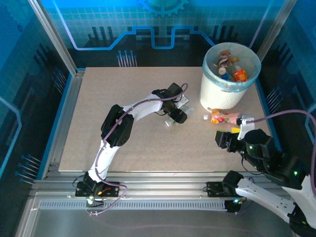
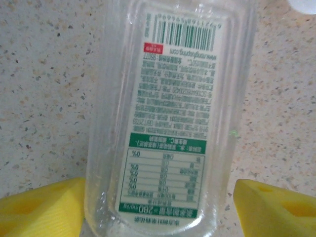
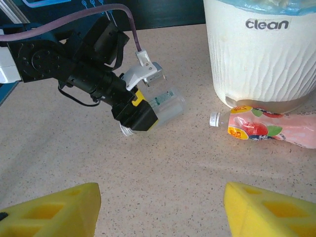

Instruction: Put the plastic bottles in the bin

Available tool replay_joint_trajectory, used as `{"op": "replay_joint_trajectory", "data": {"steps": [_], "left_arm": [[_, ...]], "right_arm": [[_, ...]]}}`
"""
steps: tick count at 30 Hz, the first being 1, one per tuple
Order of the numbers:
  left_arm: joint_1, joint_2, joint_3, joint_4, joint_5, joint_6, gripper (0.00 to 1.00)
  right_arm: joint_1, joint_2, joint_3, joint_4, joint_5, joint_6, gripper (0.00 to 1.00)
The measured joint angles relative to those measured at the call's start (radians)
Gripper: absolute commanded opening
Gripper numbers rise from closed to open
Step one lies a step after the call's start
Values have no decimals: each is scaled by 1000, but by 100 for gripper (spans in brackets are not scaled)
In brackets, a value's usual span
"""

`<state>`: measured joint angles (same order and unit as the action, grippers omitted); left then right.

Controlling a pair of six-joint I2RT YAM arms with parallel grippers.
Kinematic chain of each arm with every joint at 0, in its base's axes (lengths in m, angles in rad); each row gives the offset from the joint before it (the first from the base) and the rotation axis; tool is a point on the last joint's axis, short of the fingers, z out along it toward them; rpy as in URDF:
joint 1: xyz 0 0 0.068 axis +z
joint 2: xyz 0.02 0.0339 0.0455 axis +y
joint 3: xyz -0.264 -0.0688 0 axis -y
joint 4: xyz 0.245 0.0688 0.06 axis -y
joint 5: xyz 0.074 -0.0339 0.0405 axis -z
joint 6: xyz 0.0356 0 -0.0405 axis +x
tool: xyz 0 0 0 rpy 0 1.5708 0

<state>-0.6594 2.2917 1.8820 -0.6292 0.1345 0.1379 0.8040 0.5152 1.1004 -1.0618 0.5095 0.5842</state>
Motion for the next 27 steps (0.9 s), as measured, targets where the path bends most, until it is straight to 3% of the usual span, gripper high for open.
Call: {"op": "replay_joint_trajectory", "data": {"steps": [2,5,14,20,27], "left_arm": [[-1,8,-7,10,-10,0,77],[-3,10,-22,17,-18,2,66],[-5,-80,-163,82,-29,-10,62],[-5,-451,-441,172,-16,-69,54],[-5,-847,-652,280,-6,-120,53]], "right_arm": [[0,2,-6,0,0,-1,68],[0,16,-8,1,0,-1,68],[0,113,-7,57,-31,-15,70],[1,242,8,120,-102,-24,70],[3,328,53,211,-161,-32,70]]}}
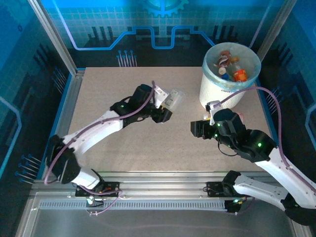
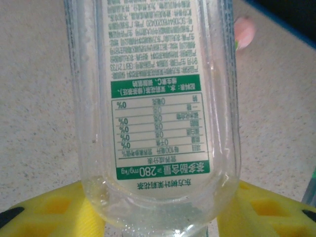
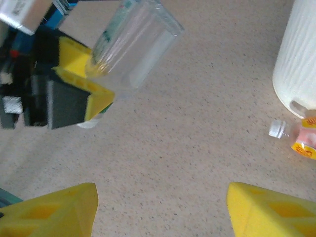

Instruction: Put the plastic bottles in the bin

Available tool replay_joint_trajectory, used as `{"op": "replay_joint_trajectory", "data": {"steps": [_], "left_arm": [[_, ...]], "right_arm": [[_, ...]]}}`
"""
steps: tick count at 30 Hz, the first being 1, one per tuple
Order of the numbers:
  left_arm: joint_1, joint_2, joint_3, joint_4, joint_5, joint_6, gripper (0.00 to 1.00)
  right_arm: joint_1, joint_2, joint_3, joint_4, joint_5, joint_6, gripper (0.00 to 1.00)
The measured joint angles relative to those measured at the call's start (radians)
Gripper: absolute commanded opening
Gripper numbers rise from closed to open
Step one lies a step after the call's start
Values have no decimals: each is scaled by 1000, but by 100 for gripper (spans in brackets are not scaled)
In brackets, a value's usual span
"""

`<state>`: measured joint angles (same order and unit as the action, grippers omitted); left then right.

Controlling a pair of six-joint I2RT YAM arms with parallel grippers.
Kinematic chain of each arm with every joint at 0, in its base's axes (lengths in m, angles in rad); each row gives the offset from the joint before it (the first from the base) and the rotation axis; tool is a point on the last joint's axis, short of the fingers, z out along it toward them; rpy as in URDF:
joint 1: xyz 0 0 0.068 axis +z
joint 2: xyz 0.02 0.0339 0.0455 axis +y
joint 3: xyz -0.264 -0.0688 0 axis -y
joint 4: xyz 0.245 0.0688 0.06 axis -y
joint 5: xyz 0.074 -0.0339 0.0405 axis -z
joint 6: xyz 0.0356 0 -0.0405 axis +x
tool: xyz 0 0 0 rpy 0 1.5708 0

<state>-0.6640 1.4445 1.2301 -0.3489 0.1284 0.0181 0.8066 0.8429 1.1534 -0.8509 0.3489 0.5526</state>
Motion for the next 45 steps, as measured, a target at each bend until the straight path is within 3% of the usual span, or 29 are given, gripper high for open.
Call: {"op": "replay_joint_trajectory", "data": {"steps": [6,14,20,31,35,40,45], "left_arm": [[-13,-208,-177,44,12,-41,53],[-130,-411,-269,104,35,-43,52],[-170,-438,-321,133,16,-43,52],[-190,-430,-367,185,-40,-43,51],[-193,-422,-383,225,-42,-42,51],[-209,-418,-386,281,-9,-25,51],[-211,-418,-386,310,16,-11,54]], "right_arm": [[2,23,51,77,-51,7,73],[63,189,137,193,-141,61,78],[98,276,152,216,-133,84,78],[98,278,85,289,-98,129,69],[98,267,61,307,-75,141,76],[98,265,43,332,-81,147,76],[88,264,43,354,-110,150,65]]}}
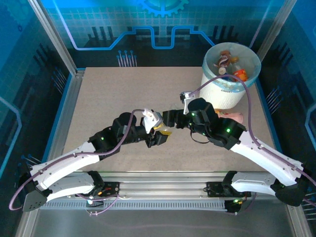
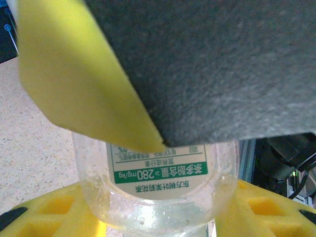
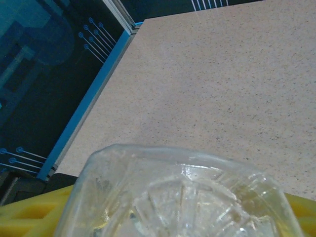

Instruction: Put the plastic bottles in the bin

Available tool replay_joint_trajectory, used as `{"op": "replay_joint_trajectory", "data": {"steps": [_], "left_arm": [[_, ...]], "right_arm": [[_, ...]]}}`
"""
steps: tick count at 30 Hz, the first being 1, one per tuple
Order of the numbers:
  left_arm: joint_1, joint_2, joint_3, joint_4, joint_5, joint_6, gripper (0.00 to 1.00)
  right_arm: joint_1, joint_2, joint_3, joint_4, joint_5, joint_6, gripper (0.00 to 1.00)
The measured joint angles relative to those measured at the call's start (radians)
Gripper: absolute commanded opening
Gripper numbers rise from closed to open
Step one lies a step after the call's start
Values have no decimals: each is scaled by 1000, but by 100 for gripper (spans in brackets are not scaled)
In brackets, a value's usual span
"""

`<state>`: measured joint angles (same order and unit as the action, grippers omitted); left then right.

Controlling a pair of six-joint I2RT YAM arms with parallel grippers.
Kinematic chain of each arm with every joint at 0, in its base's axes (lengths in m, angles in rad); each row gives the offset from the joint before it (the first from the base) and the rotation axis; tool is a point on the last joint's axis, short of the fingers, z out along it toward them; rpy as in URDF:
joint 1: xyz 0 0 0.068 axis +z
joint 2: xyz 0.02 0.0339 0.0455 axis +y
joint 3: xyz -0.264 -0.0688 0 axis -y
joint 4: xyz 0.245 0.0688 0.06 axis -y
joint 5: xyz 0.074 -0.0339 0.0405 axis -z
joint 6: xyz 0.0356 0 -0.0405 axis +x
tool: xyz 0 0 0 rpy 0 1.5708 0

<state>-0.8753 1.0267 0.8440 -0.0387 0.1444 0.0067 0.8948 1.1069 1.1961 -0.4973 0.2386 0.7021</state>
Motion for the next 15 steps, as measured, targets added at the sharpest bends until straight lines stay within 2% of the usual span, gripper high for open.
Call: {"op": "replay_joint_trajectory", "data": {"steps": [3,6,10,15], "left_arm": [[0,1,0,2,-10,2,67],[-2,2,0,6,-24,7,84],[-1,3,0,23,-74,6,98],[-1,6,9,37,-124,13,99]], "right_arm": [[-6,-5,-2,16,-16,11,55],[-7,-9,-3,17,-23,-1,52],[-22,-7,27,-29,-7,-59,49],[-106,34,233,-106,42,-185,48]]}}
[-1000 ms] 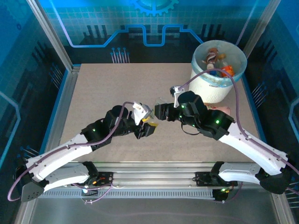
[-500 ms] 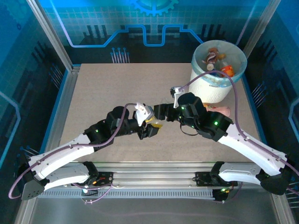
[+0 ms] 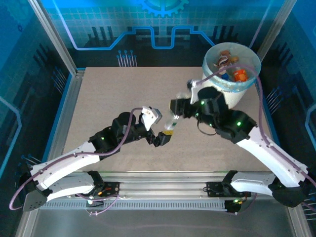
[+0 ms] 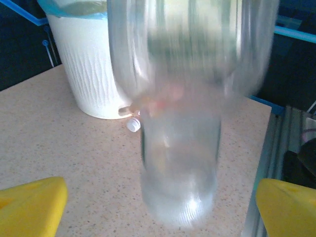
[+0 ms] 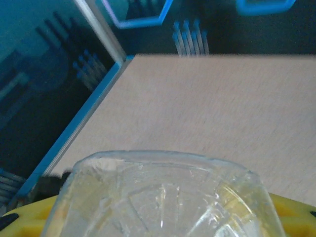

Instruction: Put the plastic bottles in the bin

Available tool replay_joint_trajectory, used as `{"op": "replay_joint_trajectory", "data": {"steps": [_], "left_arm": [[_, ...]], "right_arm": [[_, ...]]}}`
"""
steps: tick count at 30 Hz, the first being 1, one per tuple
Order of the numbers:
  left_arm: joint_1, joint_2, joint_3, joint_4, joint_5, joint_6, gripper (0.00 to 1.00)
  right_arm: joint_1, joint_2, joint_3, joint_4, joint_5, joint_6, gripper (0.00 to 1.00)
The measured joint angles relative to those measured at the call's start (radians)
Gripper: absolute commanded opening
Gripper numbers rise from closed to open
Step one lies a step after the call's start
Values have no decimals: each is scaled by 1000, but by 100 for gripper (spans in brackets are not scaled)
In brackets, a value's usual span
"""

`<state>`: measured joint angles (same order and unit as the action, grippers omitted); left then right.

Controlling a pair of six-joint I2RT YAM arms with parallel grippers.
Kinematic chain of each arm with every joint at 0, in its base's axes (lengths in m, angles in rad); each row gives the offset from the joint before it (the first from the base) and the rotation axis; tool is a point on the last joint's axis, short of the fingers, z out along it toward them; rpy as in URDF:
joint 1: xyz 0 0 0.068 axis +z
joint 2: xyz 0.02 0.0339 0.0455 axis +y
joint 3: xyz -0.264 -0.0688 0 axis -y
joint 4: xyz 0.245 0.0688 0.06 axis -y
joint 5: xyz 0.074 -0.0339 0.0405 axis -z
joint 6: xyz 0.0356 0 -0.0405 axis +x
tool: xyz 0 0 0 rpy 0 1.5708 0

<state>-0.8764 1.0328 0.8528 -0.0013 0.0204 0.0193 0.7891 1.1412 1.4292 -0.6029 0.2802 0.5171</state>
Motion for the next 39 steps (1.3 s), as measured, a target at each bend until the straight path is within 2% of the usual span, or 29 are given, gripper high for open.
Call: {"op": "replay_joint_trajectory", "data": {"steps": [7,13,18,23,30,39], "left_arm": [[0,95,170,-17,-89,32,99],[8,225,299,-27,-117,59,99],[31,366,412,-48,-122,59,99],[39,460,497,-63,-117,59,99],[51,509,515,-67,-102,50,99],[68,544,515,-72,-91,20,99]], "right_arm": [[-240,107,304,-15,55,-191,46],[-424,275,475,-10,96,-313,46],[-532,408,554,-12,144,-379,44],[-603,485,610,-50,240,-426,44],[-666,495,624,-115,368,-473,46],[-714,574,623,-225,362,-470,48]]}}
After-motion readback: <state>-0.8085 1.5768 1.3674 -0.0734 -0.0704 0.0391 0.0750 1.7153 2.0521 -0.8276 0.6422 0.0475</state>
